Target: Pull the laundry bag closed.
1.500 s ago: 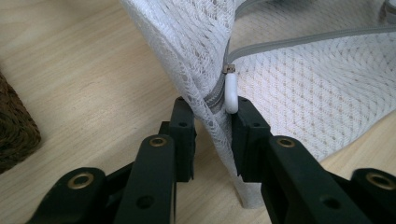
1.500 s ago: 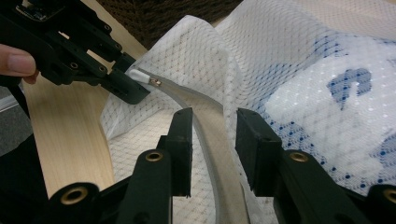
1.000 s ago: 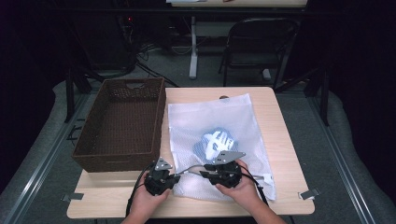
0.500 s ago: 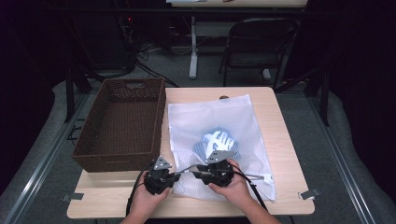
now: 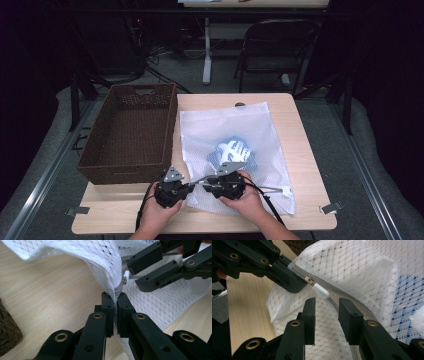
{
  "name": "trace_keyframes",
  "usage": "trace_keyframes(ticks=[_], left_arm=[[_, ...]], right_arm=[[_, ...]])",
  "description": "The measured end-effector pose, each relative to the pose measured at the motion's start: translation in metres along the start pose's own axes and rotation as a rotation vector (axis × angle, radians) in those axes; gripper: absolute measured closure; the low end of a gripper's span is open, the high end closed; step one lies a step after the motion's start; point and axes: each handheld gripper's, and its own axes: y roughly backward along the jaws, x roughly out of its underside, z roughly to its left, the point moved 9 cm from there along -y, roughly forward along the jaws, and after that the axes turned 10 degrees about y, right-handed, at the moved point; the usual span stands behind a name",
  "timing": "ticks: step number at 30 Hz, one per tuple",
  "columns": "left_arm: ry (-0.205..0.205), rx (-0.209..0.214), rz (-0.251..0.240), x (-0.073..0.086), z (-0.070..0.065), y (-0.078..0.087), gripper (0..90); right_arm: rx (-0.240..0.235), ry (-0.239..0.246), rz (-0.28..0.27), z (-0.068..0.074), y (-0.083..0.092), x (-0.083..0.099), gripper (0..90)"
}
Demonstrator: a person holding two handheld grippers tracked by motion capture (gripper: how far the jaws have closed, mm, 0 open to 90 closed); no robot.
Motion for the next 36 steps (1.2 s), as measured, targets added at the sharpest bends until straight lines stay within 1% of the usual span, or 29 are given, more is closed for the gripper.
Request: trace_keyframes(ticks=[1, 3, 5, 8, 10, 15, 17, 22, 27, 29, 33, 36], left_arm=[[-0.004, 0.002, -0.002, 0.000, 0.000, 0.000, 86.8], [0.004, 0.006, -0.002, 0.000, -0.002, -0.001, 86.8], [0.000, 0.012, -0.001, -0.001, -0.002, -0.001, 86.9], [-0.007, 0.007, -0.007, -0.002, -0.002, -0.001, 86.9], [-0.006, 0.008, -0.007, -0.002, -0.003, -0.002, 86.9], [-0.007, 0.011, -0.004, -0.001, -0.004, -0.002, 86.9], [-0.011, 0.009, -0.010, -0.002, -0.003, -0.003, 86.9], [-0.010, 0.008, -0.004, -0.002, -0.002, -0.002, 86.9], [-0.004, 0.002, -0.005, -0.002, -0.001, -0.003, 86.9], [-0.014, -0.002, -0.001, -0.002, 0.000, -0.003, 86.9], [-0.009, 0.000, -0.003, -0.001, -0.001, -0.004, 86.9], [-0.006, 0.000, -0.006, -0.001, -0.002, -0.004, 86.9]], right_arm=[[-0.002, 0.001, 0.000, 0.000, 0.000, 0.000, 66.8], [-0.002, 0.006, 0.000, 0.000, -0.001, 0.000, 66.6], [-0.004, 0.007, -0.001, 0.000, -0.002, 0.000, 66.6], [-0.014, 0.010, -0.002, 0.001, -0.003, -0.001, 66.6], [-0.012, 0.017, 0.002, 0.001, -0.005, -0.001, 66.5], [-0.021, 0.009, 0.000, 0.000, -0.006, -0.001, 66.8], [-0.026, 0.007, -0.003, 0.002, -0.005, -0.002, 67.9], [-0.027, 0.019, -0.004, 0.004, -0.003, -0.003, 70.5], [-0.031, 0.016, -0.005, 0.005, -0.001, -0.004, 73.5], [-0.033, 0.014, -0.012, 0.006, 0.000, -0.005, 74.1], [-0.046, 0.017, -0.023, 0.010, 0.001, -0.007, 77.3], [-0.047, 0.021, -0.021, 0.011, 0.001, -0.008, 79.8]])
